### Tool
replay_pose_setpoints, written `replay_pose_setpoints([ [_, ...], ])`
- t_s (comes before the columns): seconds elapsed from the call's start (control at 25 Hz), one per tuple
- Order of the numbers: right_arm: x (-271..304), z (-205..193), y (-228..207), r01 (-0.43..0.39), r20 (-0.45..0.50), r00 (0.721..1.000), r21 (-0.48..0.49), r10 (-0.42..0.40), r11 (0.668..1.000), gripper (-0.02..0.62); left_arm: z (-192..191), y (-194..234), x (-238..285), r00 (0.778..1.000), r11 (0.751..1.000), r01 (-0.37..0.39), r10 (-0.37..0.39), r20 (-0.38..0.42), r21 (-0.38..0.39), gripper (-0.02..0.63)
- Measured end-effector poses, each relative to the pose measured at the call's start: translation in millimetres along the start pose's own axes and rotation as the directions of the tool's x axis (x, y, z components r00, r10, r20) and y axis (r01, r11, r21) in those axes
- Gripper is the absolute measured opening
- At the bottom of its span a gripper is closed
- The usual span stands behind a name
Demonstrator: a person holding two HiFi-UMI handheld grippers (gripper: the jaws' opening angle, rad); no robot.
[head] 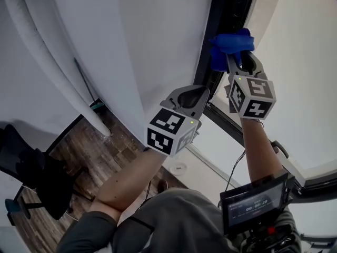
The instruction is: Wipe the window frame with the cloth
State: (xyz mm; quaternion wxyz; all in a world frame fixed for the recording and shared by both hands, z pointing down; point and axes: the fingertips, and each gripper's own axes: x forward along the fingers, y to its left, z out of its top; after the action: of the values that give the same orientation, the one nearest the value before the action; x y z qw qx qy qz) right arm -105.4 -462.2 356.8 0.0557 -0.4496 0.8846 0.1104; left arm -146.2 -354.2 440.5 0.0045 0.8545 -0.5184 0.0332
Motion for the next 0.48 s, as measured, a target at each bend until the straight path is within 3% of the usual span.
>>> replay_pose_setpoints([
  [0.48, -16, -126, 27, -0.011, -0.15, 0.989, 0.042, 0.018, 0.999, 0.126, -72, 3, -6, 0.998, 0.999, -0.022, 0.02, -0.067, -0.03, 0.008],
])
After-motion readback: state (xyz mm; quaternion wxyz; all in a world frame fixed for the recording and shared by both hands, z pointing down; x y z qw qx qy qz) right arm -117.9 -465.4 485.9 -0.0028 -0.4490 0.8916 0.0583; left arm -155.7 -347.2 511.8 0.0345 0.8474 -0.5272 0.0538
